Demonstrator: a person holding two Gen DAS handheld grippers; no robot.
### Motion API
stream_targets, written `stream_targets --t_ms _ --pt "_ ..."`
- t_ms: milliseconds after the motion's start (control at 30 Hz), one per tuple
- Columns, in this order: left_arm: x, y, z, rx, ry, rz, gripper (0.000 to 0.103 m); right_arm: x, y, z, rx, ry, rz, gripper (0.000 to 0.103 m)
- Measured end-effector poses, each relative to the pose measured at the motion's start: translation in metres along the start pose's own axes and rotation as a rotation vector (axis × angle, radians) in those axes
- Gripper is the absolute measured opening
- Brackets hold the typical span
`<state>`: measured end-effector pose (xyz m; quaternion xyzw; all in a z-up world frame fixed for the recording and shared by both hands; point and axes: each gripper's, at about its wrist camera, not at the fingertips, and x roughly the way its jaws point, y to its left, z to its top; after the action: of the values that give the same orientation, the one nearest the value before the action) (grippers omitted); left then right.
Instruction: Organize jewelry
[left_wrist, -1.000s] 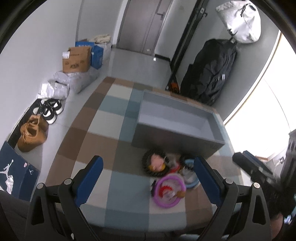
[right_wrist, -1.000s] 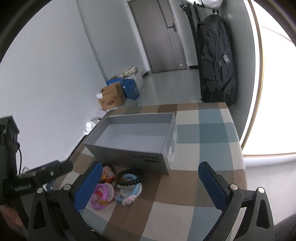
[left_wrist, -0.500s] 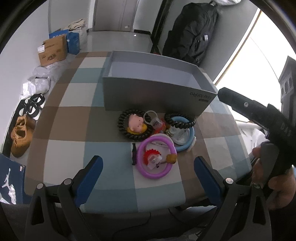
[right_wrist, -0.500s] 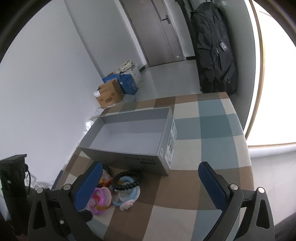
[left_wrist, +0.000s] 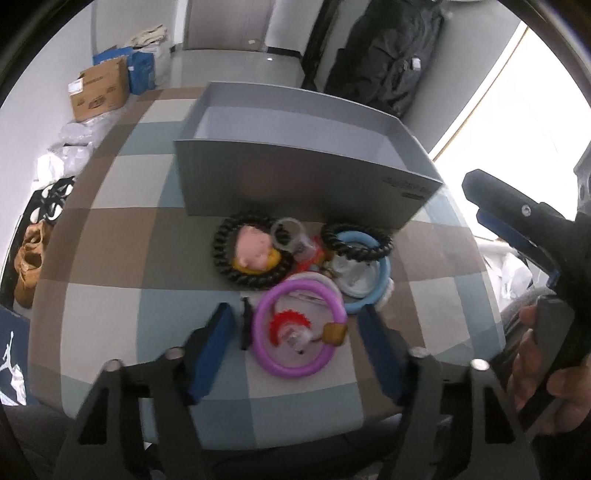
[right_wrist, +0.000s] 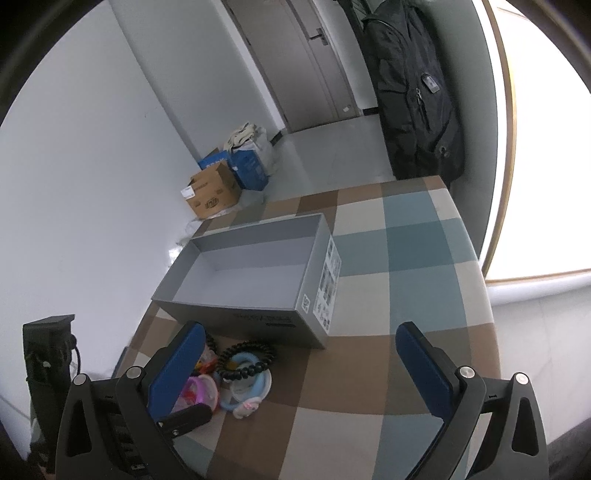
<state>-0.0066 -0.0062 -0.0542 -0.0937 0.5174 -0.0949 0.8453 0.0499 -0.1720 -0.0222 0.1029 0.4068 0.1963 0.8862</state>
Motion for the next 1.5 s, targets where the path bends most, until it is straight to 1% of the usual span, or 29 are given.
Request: stream_targets --t_ms 67,133,400,533,667,767,900,967,1033,1100,1133,1200,1300,1367,1500 --pt "-0.001 -0.005 0.0 0.02 -0.002 0.022 0.052 -0.001 -0.001 0.0 -0.002 -0.002 0.0 0.103" --pt "-0.004 -0.004 -0.001 0.019 -0.007 0.014 0.05 -0.002 -0.002 0.0 0.0 -0.006 -0.003 0.103" --pt "-0.022 0.0 0.002 -0.032 -0.058 -0.052 0.048 -0.005 -0.005 0.001 0.021 -0.01 0.0 0.103" --pt "-0.031 0.002 0.009 -0.047 -0.096 -0.102 0.048 -0.008 -0.002 -0.001 -0.008 -0.016 0.005 0.103" --pt "-0.036 0.007 0.017 -0.075 -0.131 -0.135 0.048 -0.009 0.004 -0.005 -0.041 -0.011 -0.003 0.103" --pt "-0.043 0.014 0.023 -0.111 -0.16 -0.168 0.048 -0.011 0.011 -0.009 -0.063 0.005 0.004 0.103" --pt "-0.053 0.028 0.031 -0.166 -0.203 -0.195 0.048 -0.014 0.029 -0.016 -0.132 0.016 0.019 0.103" --pt "-0.057 0.037 0.035 -0.194 -0.222 -0.204 0.048 -0.015 0.037 -0.023 -0.152 0.026 0.045 0.103" --pt "-0.061 0.046 0.036 -0.223 -0.24 -0.209 0.048 -0.014 0.045 -0.031 -0.164 0.048 0.07 0.1" --pt "-0.065 0.054 0.036 -0.248 -0.255 -0.22 0.048 -0.011 0.055 -0.039 -0.189 0.08 0.095 0.095" --pt "-0.067 0.058 0.036 -0.261 -0.264 -0.221 0.048 -0.009 0.06 -0.042 -0.209 0.093 0.111 0.09" --pt "-0.067 0.063 0.037 -0.28 -0.267 -0.221 0.048 -0.006 0.071 -0.049 -0.246 0.107 0.125 0.089" --pt "-0.065 0.071 0.037 -0.31 -0.266 -0.24 0.048 -0.003 0.089 -0.059 -0.322 0.101 0.109 0.083" --pt "-0.069 0.073 0.036 -0.318 -0.272 -0.244 0.048 0.002 0.1 -0.065 -0.386 0.097 0.085 0.076" --pt "-0.075 0.078 0.034 -0.316 -0.289 -0.252 0.048 0.016 0.115 -0.074 -0.47 0.111 0.033 0.063"
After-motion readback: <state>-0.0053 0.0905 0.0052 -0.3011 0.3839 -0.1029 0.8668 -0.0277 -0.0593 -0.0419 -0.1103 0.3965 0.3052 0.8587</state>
